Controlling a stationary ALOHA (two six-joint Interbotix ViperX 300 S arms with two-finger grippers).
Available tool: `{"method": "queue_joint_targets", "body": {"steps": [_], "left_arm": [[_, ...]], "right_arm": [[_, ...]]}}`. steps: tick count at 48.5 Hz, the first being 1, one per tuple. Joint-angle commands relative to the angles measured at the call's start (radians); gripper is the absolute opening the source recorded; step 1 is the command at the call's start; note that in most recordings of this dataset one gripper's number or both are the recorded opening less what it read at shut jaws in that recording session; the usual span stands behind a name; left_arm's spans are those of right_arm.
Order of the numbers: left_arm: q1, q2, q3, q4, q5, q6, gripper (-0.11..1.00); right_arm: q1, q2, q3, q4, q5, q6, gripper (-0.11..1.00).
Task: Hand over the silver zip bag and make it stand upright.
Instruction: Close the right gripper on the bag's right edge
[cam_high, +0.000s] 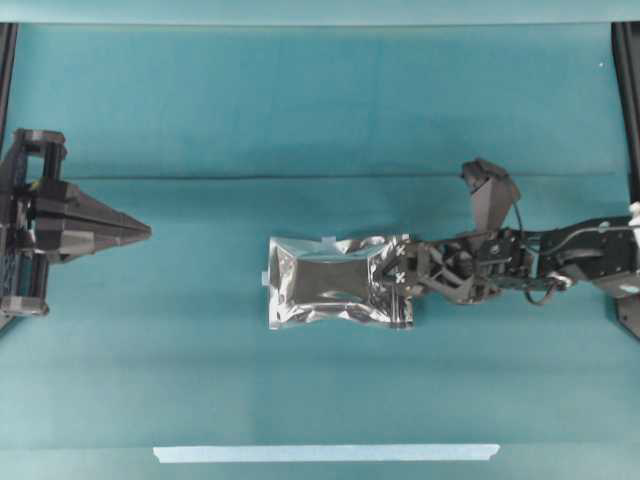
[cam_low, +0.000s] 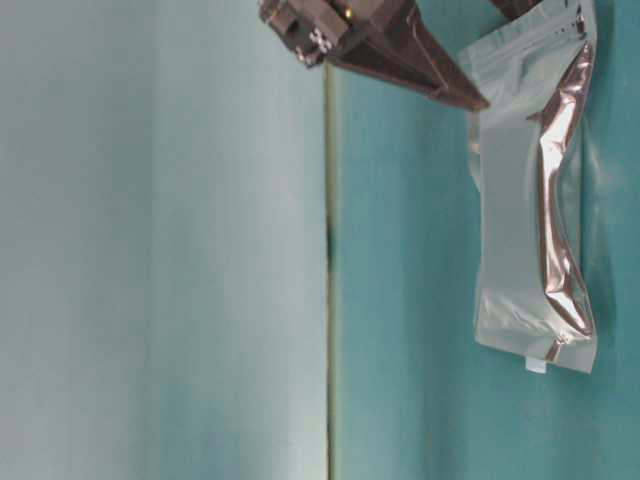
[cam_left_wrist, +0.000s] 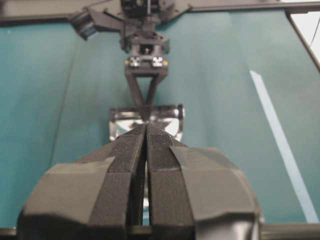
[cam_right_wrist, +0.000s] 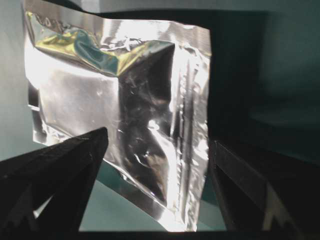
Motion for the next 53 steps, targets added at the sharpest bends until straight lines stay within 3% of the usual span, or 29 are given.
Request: {"method": "queue_joint_targets", "body": {"steps": [1, 26, 31, 39, 44, 46, 53], "left_arm": [[0.000, 0.003, -0.011, 0.002, -0.005, 0.002, 0.00], [0.000, 0.002, -0.006, 0.002, -0.005, 0.002, 0.00], [0.000, 0.002, -0.006, 0.002, -0.005, 0.002, 0.00], [0.000, 0.002, -0.005, 0.002, -0.005, 0.002, 0.00], [0.000, 0.000, -0.003, 0.002, -0.005, 0.000, 0.00], [0.000, 0.000, -0.002, 0.002, -0.005, 0.002, 0.00], [0.002, 0.002, 0.000, 0.002, -0.005, 0.002, 0.00]], "right_arm": [[0.003, 0.038, -0.032, -0.002, -0.017, 0.009, 0.92], [0.003, 0.046, -0.029, 0.014, 0.014, 0.009, 0.87], [0.005, 0.044, -0.028, 0.040, 0.044, 0.008, 0.72], [0.002, 0.044, -0.026, 0.043, 0.041, 0.006, 0.29], [0.002, 0.043, -0.026, 0.043, 0.031, 0.000, 0.08], [0.002, 0.043, -0.026, 0.043, 0.025, -0.003, 0.03], [0.002, 0.038, -0.026, 0.043, 0.006, -0.008, 0.02]]}}
